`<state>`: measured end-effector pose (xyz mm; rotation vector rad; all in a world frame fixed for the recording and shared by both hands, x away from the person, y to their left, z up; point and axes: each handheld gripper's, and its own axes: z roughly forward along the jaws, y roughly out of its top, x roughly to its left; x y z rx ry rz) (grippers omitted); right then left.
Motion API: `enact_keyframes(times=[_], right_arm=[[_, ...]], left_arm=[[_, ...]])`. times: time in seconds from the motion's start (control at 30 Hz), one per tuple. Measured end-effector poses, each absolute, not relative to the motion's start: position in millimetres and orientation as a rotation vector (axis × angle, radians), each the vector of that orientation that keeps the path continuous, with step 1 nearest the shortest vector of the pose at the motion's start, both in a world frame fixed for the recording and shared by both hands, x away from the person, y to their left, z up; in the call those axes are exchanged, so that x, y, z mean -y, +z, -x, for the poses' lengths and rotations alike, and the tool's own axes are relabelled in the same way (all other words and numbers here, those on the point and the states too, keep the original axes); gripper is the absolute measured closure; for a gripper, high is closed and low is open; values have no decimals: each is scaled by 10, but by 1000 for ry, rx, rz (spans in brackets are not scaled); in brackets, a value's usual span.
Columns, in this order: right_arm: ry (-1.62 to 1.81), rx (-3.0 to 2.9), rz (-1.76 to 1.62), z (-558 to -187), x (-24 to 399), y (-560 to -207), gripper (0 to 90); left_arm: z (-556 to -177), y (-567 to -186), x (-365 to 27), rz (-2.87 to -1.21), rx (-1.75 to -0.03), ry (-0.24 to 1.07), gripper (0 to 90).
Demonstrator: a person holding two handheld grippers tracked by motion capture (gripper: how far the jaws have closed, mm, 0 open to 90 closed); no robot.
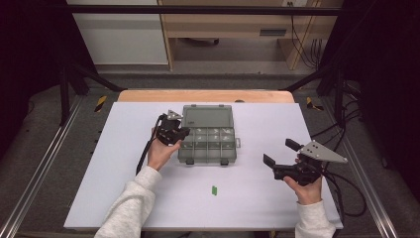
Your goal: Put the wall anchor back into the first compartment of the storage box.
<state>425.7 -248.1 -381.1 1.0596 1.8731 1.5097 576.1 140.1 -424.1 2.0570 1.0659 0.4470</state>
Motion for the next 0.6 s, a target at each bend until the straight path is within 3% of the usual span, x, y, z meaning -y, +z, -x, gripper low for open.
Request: enact_keyframes(times=[0.6], right_arm=[[1512,-1877,-1060,-4256,2477,-3812,33]], left_arm=[[-5835,-4438,-1350,-2130,-1097,459,833]])
